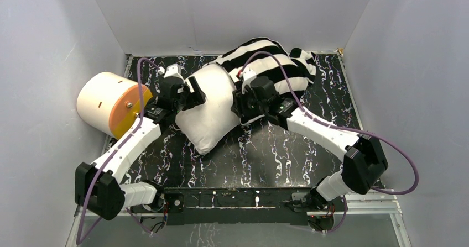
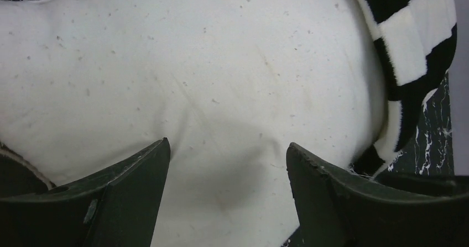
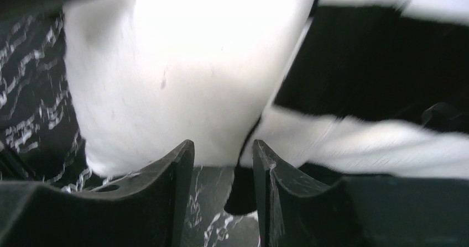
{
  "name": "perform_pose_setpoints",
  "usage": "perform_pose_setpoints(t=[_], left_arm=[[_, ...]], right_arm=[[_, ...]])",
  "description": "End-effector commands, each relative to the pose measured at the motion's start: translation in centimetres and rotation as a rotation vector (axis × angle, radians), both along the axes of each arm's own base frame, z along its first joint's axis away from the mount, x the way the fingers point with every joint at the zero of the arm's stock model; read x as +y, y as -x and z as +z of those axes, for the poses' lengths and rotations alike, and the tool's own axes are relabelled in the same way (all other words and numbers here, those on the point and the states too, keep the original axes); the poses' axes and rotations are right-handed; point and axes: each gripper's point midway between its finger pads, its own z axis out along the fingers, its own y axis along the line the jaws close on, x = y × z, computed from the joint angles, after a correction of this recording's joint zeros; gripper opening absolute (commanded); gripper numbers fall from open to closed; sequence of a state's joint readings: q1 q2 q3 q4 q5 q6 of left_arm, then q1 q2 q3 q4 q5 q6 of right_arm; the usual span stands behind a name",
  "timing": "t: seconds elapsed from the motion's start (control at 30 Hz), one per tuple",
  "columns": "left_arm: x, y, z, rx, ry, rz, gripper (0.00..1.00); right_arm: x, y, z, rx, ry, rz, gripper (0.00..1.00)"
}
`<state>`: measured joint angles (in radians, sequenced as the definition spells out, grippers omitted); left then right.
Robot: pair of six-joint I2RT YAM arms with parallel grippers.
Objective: Put the pillow into the pillowcase
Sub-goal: Stuff the pillow into the pillowcase.
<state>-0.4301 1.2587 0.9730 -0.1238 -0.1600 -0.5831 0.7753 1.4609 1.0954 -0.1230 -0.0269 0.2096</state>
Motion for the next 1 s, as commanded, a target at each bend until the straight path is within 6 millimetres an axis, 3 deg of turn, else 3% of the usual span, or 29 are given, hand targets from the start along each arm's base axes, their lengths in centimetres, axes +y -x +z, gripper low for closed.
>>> perform_pose_setpoints(t=[0.0, 0.1, 0.27, 0.43, 0.57, 0.63, 0.67, 0.73, 0.77, 0.87, 0.97], left_arm=[[2.3, 2.9, 1.4, 0.080, -0.041, 0.003, 0.76], [4.1, 3.8, 0.7, 0.121, -0.046, 0.019, 0.78], [6.5, 4.9, -1.0, 0.168, -0.041, 0.047, 0.79], [7.0, 5.1, -3.0, 0.210, -0.087, 0.037, 0.80], [6.2, 4.1, -4.3, 0.218, -0.096, -0.018, 0.81], [5.6, 3.8, -5.0, 0.216, -0.094, -0.061, 0.79], [5.3, 3.7, -5.1, 0.214, -0.089, -0.083, 0.77], [4.8, 3.6, -5.2, 0.208, -0.081, -0.110, 0.72], [4.5, 3.5, -5.1, 0.202, -0.072, -0.124, 0.69], [3.4, 3.4, -4.6, 0.166, -0.027, -0.174, 0.31], [2.4, 3.1, -4.1, 0.109, 0.019, -0.211, 0.08]], right_arm=[[0.3, -3.5, 5.4, -0.153, 0.024, -0.074, 0.52], [1.1, -6.2, 7.9, -0.253, 0.076, -0.077, 0.55], [2.5, -10.4, 10.0, -0.435, 0.206, -0.042, 0.63], [3.0, -15.0, 9.1, -0.563, 0.395, -0.047, 0.66], [4.2, -17.6, 7.8, -0.621, 0.500, -0.016, 0.66], [4.6, -18.4, 6.3, -0.610, 0.549, 0.010, 0.59], [4.7, -18.7, 6.1, -0.601, 0.566, 0.010, 0.50], [4.5, -18.3, 5.4, -0.542, 0.580, 0.009, 0.16], [4.4, -17.5, 5.2, -0.507, 0.562, 0.018, 0.03], [5.9, -13.9, 7.0, -0.443, 0.383, 0.115, 0.00], [8.1, -8.9, 8.3, -0.329, 0.185, 0.209, 0.00]])
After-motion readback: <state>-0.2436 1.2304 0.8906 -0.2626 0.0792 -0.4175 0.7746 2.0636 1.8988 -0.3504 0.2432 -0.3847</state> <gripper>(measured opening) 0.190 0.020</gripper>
